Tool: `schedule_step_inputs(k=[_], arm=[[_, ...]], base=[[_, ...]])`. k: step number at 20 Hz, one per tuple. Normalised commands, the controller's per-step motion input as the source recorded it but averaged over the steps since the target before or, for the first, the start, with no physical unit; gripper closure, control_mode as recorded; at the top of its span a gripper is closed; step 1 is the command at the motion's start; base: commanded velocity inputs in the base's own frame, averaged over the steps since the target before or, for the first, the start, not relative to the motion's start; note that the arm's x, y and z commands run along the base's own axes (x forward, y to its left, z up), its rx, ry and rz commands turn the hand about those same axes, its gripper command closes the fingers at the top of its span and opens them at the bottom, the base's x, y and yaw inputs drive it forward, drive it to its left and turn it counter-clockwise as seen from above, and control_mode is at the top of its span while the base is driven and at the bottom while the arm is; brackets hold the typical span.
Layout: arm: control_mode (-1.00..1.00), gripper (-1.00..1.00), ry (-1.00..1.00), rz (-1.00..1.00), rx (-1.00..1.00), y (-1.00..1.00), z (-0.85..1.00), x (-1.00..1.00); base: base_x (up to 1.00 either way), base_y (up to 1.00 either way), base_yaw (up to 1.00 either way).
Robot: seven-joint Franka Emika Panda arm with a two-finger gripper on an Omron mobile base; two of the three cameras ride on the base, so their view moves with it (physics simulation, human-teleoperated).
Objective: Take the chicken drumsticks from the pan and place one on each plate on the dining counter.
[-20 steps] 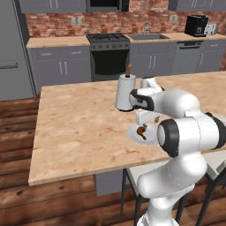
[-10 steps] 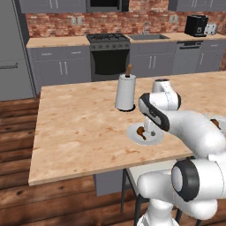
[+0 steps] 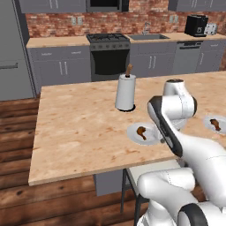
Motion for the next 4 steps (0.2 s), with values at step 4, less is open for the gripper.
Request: schedule_step_inputs(k=[4], arm=[[-1.0,-1.0,-0.18,0.0,0.0,0.0,0.15,-0.81]], base=[[0.0,0.0,0.0]])
